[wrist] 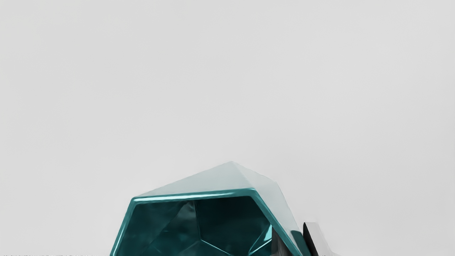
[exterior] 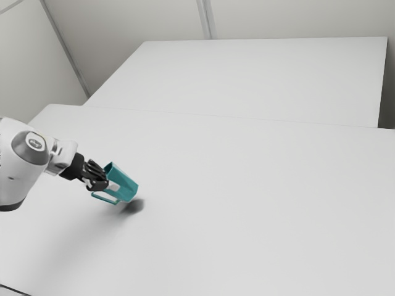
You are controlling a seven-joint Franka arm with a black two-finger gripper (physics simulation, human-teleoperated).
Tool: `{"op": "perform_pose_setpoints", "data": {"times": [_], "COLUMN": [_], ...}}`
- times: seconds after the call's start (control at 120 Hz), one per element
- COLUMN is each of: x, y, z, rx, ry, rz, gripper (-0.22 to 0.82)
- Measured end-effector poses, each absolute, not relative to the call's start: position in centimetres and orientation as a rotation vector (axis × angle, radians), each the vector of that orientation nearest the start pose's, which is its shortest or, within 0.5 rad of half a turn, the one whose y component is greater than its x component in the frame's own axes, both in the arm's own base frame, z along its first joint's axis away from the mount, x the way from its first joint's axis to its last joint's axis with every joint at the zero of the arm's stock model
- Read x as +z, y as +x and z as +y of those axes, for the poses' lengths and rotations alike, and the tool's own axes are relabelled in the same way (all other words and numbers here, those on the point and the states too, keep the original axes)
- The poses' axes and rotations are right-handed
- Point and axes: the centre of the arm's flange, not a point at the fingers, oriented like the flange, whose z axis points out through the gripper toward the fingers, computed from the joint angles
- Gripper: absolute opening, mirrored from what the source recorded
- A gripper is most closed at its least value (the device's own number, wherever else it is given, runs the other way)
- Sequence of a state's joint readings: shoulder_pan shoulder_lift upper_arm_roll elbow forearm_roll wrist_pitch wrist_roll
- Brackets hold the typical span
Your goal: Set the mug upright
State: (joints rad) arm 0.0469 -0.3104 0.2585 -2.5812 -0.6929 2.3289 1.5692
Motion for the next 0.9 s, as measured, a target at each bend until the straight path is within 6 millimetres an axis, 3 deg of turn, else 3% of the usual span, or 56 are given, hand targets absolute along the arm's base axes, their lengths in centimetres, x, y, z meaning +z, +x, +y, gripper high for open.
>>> {"op": "perform_pose_setpoints", "data": {"times": [0.15, 0.342, 0.9], "x": [38.8, 39.0, 37.0], "y": [42.3, 42.8, 43.7], "z": [8.6, 6.2, 0.8], "rx": [-0.499, -0.24, -0.127], "ry": [-2.954, -2.874, -3.027], "rz": [1.422, 1.306, 0.68], "gripper": [-0.17, -0.17, -0.17]}}
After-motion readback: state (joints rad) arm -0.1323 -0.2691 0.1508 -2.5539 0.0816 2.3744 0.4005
